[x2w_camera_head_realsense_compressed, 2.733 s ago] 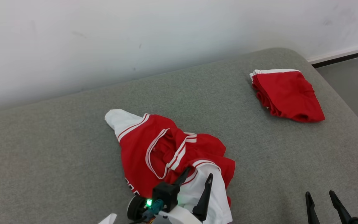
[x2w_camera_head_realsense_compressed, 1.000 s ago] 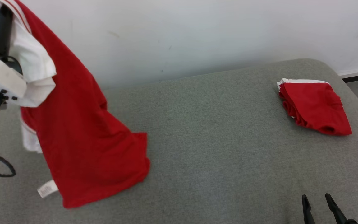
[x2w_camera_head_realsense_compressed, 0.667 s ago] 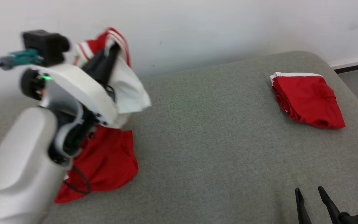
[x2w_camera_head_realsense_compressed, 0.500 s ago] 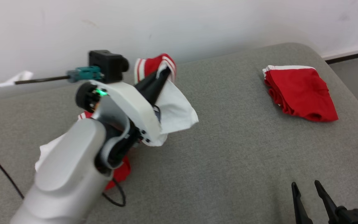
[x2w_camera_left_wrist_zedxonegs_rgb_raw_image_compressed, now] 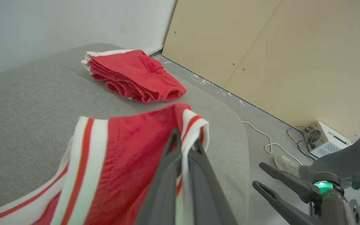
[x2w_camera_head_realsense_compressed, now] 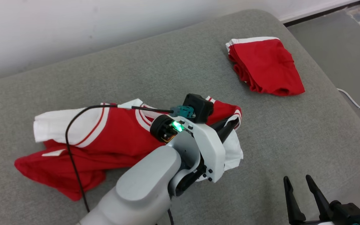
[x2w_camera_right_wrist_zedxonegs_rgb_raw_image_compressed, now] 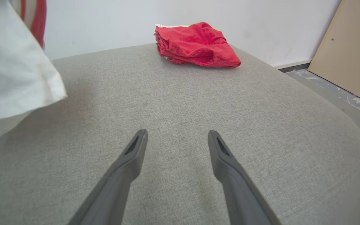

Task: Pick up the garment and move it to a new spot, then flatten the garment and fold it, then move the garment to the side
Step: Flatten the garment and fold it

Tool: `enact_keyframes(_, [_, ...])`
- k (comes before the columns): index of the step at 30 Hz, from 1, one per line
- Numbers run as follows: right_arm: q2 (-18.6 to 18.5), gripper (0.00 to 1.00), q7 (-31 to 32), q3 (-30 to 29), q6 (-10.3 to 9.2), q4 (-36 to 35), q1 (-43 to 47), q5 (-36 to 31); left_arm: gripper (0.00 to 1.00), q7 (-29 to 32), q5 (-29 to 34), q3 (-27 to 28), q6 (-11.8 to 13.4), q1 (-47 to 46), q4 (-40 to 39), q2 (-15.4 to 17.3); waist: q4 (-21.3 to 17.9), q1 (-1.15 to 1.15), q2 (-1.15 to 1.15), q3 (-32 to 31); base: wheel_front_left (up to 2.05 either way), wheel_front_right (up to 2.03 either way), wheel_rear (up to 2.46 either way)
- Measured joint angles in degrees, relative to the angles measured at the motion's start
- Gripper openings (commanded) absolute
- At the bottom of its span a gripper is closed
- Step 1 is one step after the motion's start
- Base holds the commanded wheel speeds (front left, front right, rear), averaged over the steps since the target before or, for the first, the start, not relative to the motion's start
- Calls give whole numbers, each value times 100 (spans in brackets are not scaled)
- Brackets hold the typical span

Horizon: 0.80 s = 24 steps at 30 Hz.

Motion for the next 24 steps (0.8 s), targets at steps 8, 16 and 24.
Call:
enact_keyframes(8, [2, 100, 0, -77, 0, 20, -50, 55, 100, -516, 238, -591, 119, -77, 389, -88, -66, 0, 0, 119, 0, 0, 0])
enact_keyframes(16, [12, 100, 0, -266, 0, 4, 57, -140, 100, -883, 46, -509, 659, 168, -166, 10, 304, -1, 0, -185, 0, 0, 0])
enact_keyframes(24, [12, 100, 0, -459, 0, -42, 278, -385, 100, -1078, -90, 134, 1390, 971, -942, 1226, 822, -1, 0, -517, 0, 0, 0])
